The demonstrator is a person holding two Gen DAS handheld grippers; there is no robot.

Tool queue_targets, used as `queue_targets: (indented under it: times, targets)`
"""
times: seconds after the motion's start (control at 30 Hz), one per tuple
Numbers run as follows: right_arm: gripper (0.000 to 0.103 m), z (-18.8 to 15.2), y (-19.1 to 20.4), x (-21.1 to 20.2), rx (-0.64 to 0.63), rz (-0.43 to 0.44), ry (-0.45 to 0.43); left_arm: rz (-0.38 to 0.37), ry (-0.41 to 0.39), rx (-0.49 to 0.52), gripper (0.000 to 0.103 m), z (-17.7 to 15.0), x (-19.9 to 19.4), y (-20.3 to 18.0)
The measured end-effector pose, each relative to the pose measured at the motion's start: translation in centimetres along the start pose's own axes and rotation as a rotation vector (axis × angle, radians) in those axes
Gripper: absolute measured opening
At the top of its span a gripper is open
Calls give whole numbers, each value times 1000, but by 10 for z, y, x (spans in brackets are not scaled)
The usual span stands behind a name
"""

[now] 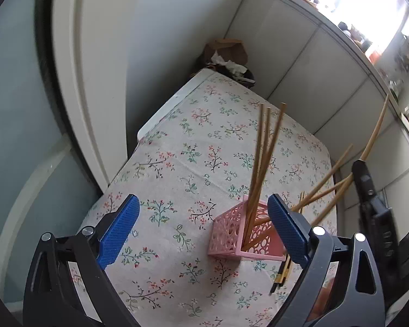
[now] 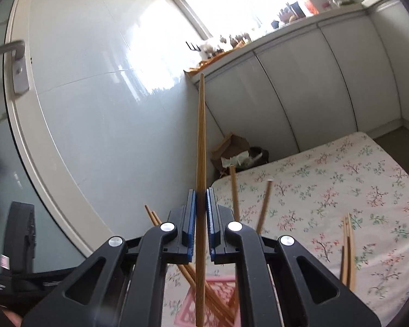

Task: Organize utensils
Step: 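Lower the right tool's chopstick into the pink cup and open the right tool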

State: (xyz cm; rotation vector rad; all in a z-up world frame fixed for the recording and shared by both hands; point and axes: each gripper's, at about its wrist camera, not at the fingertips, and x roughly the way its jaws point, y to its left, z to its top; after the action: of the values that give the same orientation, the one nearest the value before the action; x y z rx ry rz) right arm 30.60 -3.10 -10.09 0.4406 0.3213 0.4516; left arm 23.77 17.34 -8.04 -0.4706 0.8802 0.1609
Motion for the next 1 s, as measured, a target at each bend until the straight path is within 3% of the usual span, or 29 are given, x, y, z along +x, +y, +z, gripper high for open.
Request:
queue_targets:
  times: [0.33,0.7,1.0]
  targets:
    - [8,-46,5,19,-96,-76,9,-55,38,-65,91,8,3,10]
    - [8,-74,-3,10,-133,-110,49,-67,42,-52,91,5,4,2]
    - [9,-73,-6,7,-154,-124,204,-86,48,-41,91,4,5,-6]
